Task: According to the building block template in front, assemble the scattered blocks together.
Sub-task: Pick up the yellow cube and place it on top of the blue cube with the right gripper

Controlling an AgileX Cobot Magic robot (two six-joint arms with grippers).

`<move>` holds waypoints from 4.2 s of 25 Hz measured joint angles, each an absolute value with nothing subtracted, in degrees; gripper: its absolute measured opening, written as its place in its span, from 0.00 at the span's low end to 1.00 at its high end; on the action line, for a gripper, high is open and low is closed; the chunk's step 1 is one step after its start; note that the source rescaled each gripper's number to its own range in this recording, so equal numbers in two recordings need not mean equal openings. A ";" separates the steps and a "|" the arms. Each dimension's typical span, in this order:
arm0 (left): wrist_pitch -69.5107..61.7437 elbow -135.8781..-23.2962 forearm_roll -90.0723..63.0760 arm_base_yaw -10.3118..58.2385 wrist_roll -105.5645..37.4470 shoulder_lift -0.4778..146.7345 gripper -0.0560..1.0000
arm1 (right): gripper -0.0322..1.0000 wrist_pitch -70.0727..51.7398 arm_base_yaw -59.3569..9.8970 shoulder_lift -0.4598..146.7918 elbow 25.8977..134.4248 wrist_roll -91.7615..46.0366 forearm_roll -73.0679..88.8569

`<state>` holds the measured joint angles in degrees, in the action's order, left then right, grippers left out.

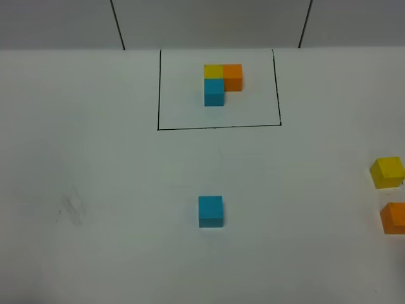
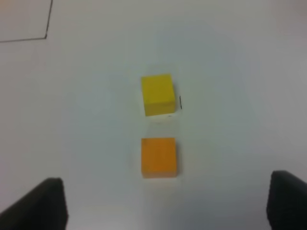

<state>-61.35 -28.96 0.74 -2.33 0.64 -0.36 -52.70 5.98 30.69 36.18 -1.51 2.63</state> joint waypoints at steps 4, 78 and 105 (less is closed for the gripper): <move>-61.35 -28.96 0.74 -2.33 0.64 -0.36 0.57 | 0.73 -51.73 5.98 49.82 43.32 -1.64 0.00; -61.35 -28.96 0.70 -2.33 0.59 -0.36 0.56 | 0.05 -49.45 -36.51 110.71 83.06 43.41 -12.43; -61.35 -28.96 0.70 -2.33 0.59 -0.36 0.56 | 0.05 -58.76 -48.07 124.65 94.34 53.49 -12.12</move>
<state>-61.35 -28.96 0.70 -2.33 0.59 -0.36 -58.76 -48.07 124.65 94.34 53.49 -12.12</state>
